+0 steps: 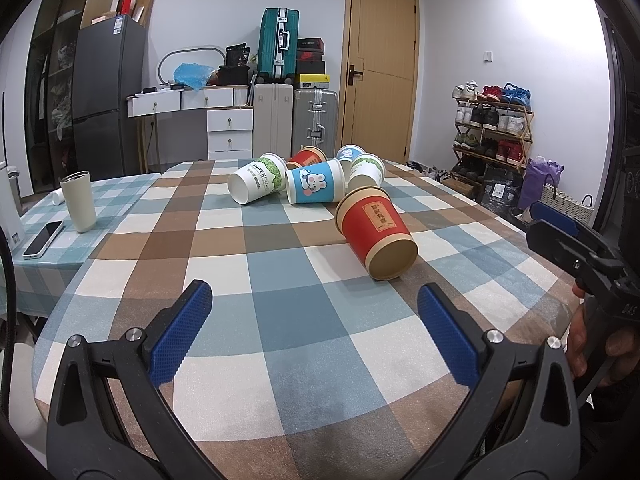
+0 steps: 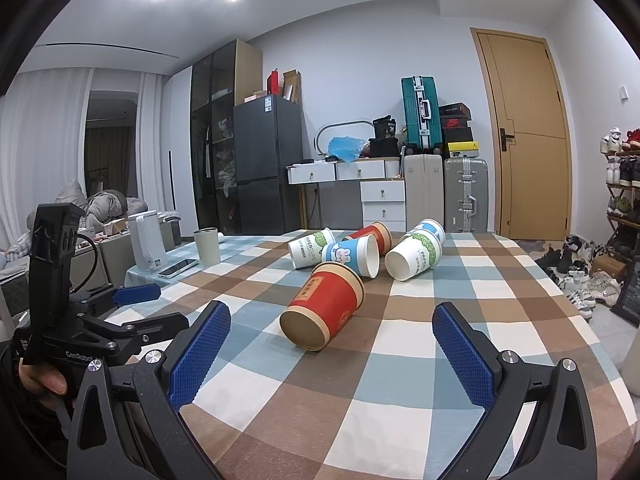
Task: Flip cup upright
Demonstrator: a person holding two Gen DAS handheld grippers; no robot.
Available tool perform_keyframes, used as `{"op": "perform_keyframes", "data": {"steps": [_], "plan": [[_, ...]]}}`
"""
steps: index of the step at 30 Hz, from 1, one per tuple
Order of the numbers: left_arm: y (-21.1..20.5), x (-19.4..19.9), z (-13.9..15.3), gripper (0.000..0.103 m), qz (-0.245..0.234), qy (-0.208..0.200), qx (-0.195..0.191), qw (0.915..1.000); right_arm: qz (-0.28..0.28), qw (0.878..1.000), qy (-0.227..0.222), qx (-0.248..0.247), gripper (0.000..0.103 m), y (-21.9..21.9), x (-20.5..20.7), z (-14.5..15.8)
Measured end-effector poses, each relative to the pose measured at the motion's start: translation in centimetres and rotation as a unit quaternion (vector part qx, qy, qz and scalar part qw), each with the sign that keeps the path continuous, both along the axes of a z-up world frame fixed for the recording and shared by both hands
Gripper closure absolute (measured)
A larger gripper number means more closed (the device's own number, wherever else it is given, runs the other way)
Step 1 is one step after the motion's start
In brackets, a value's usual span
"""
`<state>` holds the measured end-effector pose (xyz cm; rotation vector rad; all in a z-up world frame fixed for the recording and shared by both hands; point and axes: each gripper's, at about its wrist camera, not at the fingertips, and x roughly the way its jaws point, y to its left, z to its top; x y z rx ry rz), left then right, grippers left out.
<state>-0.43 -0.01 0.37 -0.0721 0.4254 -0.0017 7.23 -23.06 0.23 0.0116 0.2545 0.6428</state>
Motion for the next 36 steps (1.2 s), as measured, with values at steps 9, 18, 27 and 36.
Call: {"op": "perform_keyframes", "data": {"steps": [9,18,27,36], "plan": [[-1.0,-0.1,0.2,0.0,-0.008,0.01,0.009,0.9999,-0.015,1.0,0.017,-0.009,0.0,-0.3,1.1,0.0],[-1.9,1.8,0.8,0.0,-0.016,0.028,0.013,0.9994,-0.021,0.999,0.03,-0.036,0.0,-0.6,2.2,0.1],[-3.3,6.6,0.5,0.0,-0.017,0.074,0.009,0.9971,-0.057,0.996,0.055,-0.039,0.0,-1.4,3.5,-0.3],[-5.3,10.8,0.0,0.009,-0.028,0.099,-0.001,0.9946,-0.063,0.995,0.06,-0.039,0.0,-1.5,3.7,-0.5]]}}
